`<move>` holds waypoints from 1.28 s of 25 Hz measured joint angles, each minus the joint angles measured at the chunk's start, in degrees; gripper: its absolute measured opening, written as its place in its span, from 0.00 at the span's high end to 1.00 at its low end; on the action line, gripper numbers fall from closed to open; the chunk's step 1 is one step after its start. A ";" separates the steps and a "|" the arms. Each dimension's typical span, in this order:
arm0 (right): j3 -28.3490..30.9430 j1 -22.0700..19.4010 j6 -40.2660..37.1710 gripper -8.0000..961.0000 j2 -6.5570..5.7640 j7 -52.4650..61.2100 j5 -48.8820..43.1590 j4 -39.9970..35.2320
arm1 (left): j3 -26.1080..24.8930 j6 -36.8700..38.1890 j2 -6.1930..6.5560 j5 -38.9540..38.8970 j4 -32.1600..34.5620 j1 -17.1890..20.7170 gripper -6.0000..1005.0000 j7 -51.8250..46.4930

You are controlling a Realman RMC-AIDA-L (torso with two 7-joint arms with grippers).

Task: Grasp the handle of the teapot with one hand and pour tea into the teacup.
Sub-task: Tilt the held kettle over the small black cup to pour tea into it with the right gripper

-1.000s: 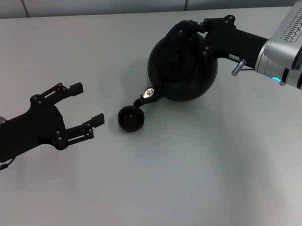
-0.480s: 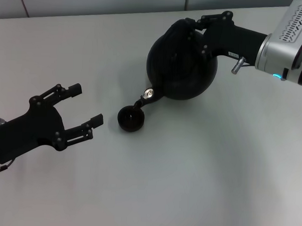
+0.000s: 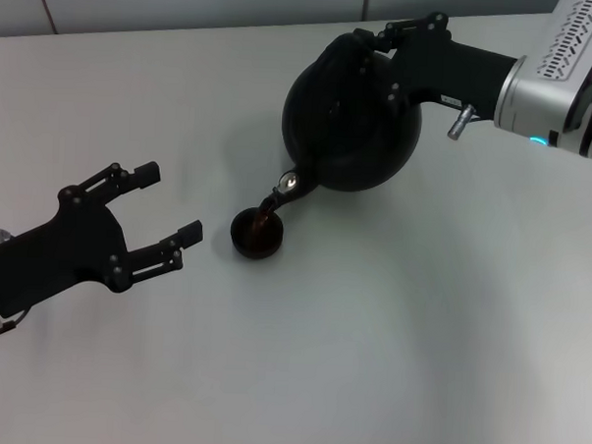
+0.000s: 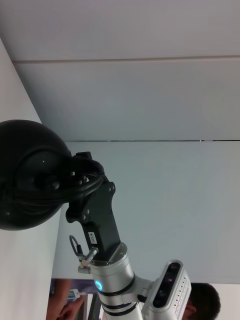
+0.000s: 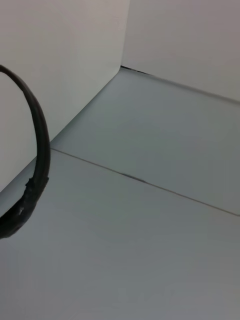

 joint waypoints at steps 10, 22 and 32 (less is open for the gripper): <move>-0.16 -1.76 -0.06 0.87 -0.04 -0.58 7.60 1.07 | -0.01 -0.55 0.00 0.00 0.01 0.00 0.15 0.00; 0.46 -6.42 -7.71 0.87 -0.24 -2.50 22.24 7.27 | 0.20 -0.56 0.09 0.05 0.44 -0.30 0.15 -0.06; 0.68 -8.38 -7.81 0.87 -0.33 -2.28 29.19 12.40 | 0.43 -0.56 0.15 0.17 0.40 -0.62 0.15 -0.12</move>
